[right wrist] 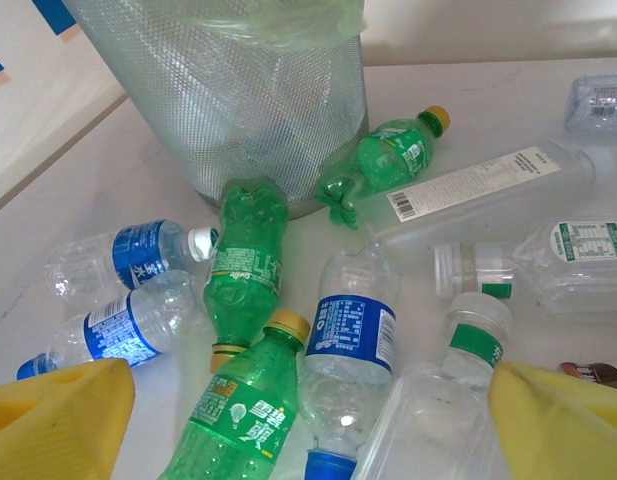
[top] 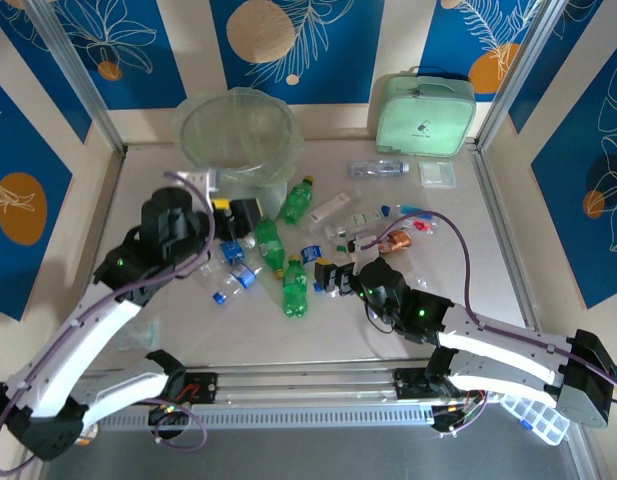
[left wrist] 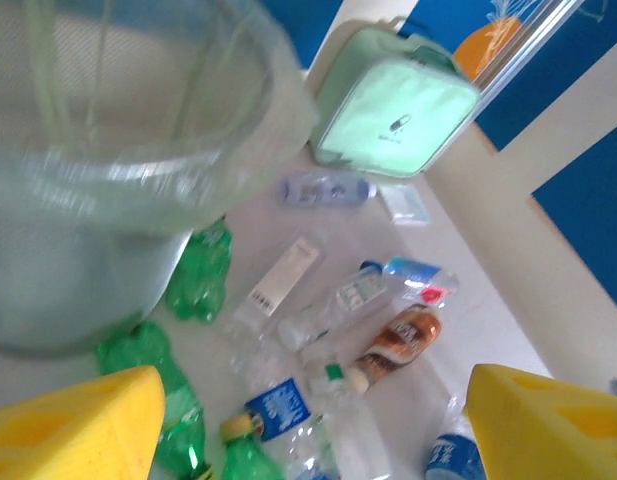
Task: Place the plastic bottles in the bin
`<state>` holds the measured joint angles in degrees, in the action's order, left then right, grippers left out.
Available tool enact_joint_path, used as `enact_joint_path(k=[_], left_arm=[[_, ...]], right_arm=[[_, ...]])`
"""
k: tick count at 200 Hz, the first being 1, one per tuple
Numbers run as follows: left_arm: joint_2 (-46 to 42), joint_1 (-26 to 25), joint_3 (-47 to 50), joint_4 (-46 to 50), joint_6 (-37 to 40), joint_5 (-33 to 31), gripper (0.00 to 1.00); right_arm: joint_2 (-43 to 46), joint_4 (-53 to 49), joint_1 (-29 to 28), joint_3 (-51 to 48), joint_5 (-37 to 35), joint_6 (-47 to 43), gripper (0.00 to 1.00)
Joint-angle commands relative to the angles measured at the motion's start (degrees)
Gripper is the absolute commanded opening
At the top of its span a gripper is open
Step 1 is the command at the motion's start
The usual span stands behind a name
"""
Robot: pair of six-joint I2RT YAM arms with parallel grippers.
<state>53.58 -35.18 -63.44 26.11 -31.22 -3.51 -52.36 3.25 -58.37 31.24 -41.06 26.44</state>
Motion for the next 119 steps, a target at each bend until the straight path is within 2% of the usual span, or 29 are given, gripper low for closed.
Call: enact_joint_path(k=[1, 30, 58, 90, 119], left_arm=[[-3.2, -0.9, 7.8, -3.4, -3.6, -2.7, 0.78], [-7.7, -1.3, 18.7, -7.8, -4.4, -5.0, 0.79], [-6.7, -1.3, 23.7, -11.8, -2.5, -5.5, 0.79], [-7.0, -1.3, 30.7, -20.6, -2.8, -4.9, 0.79], [-7.5, -1.3, 32.2, -20.7, -2.3, -6.3, 0.79]], right_arm=[[-1.5, 0.3, 0.0, 3.0, 1.6, -0.8, 0.91], [-5.8, -2.9, 0.1, 5.8, 0.4, -0.9, 0.87], [-9.0, -5.8, 1.6, 7.8, -0.5, 2.7, 0.87], [-12.1, -8.7, 3.3, 9.6, 0.7, 5.5, 0.84], [-20.1, -19.8, 4.4, 17.3, 2.0, 11.6, 0.83]])
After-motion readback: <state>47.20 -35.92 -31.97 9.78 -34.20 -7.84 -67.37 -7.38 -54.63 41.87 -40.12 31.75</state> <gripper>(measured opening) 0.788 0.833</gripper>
